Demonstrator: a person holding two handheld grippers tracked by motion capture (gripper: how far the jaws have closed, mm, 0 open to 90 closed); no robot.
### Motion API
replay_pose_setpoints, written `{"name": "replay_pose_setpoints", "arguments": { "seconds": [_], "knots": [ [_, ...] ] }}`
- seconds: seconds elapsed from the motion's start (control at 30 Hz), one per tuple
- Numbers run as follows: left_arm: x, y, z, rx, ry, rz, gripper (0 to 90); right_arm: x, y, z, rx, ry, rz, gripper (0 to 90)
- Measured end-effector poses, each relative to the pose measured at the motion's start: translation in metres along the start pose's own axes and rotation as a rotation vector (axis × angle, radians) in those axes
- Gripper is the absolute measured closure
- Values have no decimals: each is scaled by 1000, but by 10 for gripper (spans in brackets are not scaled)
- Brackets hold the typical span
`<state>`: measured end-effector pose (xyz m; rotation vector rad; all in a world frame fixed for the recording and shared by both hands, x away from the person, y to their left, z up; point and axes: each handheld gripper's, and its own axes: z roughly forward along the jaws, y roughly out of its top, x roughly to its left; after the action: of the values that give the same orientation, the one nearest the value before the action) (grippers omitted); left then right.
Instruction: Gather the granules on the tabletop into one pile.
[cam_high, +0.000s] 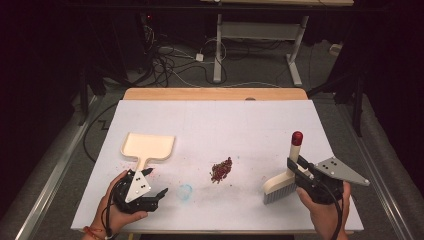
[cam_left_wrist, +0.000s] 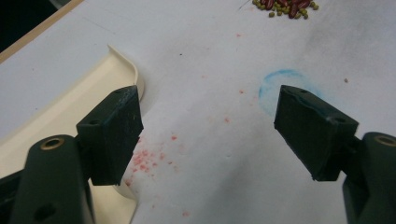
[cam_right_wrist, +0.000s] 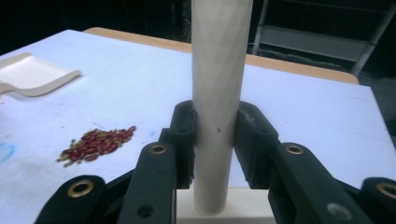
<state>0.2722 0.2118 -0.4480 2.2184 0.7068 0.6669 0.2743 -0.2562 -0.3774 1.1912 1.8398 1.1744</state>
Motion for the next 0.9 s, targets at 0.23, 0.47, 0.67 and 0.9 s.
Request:
{"name": "replay_pose_setpoints", "arguments": {
  "seconds": [0.23, 0.47, 0.67, 0.9],
  "knots": [
    [-1, 3, 4, -7, -9, 5, 222, -9, 8, 32, 32, -22, 18, 701],
    [-1, 4, 4, -14, -8, 1, 220, -27, 15, 81, 112, -80, 42, 694],
    [1, 3, 1, -32, -2, -9, 213, -43, 12, 119, 207, -141, 56, 676],
    [2, 2, -1, -42, 0, -23, 203, -53, 10, 131, 211, -184, 50, 671]
  ]
}}
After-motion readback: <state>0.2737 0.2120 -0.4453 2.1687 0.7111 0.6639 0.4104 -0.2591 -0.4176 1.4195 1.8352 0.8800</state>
